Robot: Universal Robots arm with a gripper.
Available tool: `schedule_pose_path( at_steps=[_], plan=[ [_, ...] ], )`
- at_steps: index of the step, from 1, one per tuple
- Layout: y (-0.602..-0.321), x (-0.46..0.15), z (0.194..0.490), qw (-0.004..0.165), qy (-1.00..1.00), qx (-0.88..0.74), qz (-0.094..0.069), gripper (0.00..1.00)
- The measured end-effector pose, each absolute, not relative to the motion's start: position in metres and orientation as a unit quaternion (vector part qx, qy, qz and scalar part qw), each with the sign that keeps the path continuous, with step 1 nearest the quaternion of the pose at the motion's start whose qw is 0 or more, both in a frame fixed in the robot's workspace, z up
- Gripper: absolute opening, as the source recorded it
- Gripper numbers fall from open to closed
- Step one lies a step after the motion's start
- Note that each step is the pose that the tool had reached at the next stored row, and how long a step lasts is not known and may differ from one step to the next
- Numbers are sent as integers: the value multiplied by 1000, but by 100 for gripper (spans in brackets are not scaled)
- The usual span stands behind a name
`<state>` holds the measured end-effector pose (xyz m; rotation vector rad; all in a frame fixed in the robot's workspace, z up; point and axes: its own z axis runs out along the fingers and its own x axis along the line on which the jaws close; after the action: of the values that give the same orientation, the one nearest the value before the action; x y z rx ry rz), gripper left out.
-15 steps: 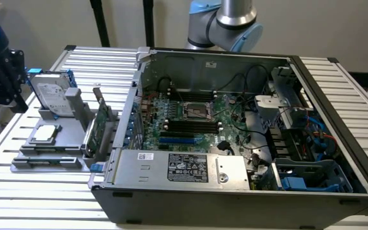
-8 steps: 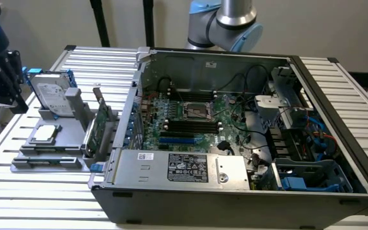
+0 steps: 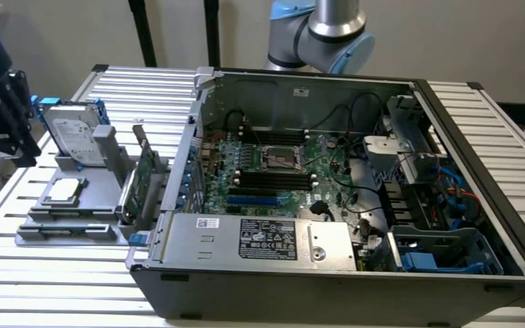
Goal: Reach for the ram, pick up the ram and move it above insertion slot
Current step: 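Pick up the ram and move it above insertion slot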
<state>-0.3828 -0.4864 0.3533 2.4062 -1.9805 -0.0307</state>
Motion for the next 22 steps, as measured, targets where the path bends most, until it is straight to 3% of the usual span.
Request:
schedule_pose_path(
  at_steps=[3,22],
  plan=[
    [-486,-385,348,12,-639,769,-9,36],
    [-487,-390,313,11,-669,743,-9,36]
  ],
)
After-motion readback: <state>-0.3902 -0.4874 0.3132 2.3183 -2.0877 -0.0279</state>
